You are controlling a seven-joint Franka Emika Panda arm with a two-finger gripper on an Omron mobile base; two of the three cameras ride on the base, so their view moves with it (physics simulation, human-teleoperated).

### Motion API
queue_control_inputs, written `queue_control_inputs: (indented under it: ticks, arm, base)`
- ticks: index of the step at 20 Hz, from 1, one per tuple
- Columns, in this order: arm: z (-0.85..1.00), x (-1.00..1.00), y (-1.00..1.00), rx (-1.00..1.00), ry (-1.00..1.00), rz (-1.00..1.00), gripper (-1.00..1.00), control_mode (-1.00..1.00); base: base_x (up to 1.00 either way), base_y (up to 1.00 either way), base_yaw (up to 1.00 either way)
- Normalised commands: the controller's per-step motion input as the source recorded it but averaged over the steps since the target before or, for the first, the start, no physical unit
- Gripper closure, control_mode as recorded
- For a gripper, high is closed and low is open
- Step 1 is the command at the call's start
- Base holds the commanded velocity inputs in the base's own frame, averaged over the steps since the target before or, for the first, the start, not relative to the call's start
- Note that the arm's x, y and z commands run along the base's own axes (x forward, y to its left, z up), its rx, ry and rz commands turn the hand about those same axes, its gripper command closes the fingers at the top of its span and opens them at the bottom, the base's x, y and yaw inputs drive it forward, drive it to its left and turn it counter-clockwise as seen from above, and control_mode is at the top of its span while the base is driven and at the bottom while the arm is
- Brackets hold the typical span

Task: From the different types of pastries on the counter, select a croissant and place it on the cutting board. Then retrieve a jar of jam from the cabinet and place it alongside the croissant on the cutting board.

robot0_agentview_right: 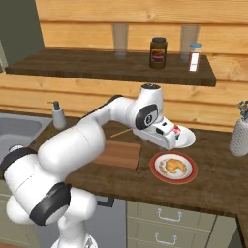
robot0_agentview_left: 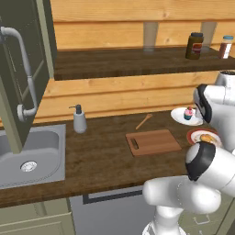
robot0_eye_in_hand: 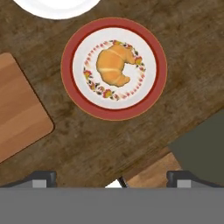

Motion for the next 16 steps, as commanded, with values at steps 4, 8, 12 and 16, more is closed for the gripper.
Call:
queue_control_inputs:
  ticks: [4, 8, 12, 16]
  arm:
    - [-0.31, 0.0, -0.24, -0.01, 0.07, -0.06, -1.0, -1.0]
    - [-0.4, 0.16, -0.15, -0.02, 0.09, -0.02, -1.0, -1.0]
    - [-0.42, 0.31, -0.09, 0.0, 0.07, 0.0, -1.0, -1.0]
    - [-0.43, 0.31, -0.14, 0.0, 0.06, 0.0, -1.0, -1.0]
  base:
    - [0.0, 0.0, 0.0]
    - [0.0, 0.0, 0.0]
    - [0.0, 0.0, 0.0]
    - [0.0, 0.0, 0.0]
